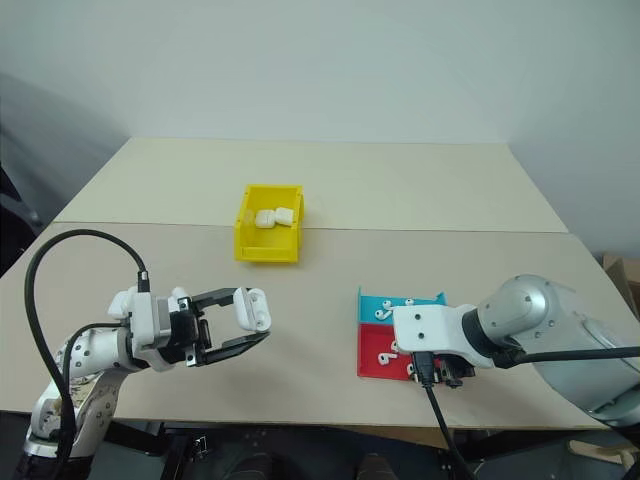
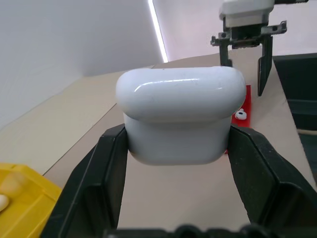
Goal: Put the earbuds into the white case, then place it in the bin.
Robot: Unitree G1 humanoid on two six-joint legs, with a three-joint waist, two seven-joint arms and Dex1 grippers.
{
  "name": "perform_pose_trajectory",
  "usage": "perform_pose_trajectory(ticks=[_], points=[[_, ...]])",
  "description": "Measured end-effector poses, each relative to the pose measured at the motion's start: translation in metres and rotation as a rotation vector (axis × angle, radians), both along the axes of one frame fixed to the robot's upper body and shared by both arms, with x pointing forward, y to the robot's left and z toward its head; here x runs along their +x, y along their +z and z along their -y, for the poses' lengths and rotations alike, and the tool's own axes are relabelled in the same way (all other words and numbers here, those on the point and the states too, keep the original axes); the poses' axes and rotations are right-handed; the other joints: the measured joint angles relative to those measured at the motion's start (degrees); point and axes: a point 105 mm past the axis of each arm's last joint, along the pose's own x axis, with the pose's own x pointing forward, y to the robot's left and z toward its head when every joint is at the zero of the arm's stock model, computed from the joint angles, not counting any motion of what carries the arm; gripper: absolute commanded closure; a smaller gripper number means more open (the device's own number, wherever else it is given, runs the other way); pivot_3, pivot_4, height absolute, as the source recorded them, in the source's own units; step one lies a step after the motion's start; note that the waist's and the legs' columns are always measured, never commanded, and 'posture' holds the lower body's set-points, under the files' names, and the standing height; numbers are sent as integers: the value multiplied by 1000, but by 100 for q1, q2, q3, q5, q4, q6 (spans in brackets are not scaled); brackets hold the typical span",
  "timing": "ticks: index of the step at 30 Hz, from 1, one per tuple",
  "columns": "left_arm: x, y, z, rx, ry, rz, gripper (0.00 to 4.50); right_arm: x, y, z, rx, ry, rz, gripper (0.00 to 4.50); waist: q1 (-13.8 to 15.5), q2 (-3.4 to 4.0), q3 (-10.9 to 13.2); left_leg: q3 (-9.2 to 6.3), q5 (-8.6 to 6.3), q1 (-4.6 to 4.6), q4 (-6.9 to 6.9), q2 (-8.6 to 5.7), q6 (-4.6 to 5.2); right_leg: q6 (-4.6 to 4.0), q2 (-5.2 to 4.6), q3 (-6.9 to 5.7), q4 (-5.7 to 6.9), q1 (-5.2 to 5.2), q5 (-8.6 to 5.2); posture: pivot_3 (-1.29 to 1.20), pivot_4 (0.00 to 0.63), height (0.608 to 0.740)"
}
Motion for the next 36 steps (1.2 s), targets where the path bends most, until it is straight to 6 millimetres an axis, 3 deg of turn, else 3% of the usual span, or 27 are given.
perform_pose_trajectory(ticks=[11,36], points=[[-1,1,5,-4,-8,19,1743,9,-23,4,-94,-43,6,2140,-3,0,0,-1,0,0,0,0,0,0,0,-1,-3,1,0,0,150,740],[-1,4,4,34,-3,36,1743,14,-38,6,-117,-63,6,2140,-1,0,0,-2,0,0,0,-1,0,0,0,-1,-5,2,0,0,150,740]])
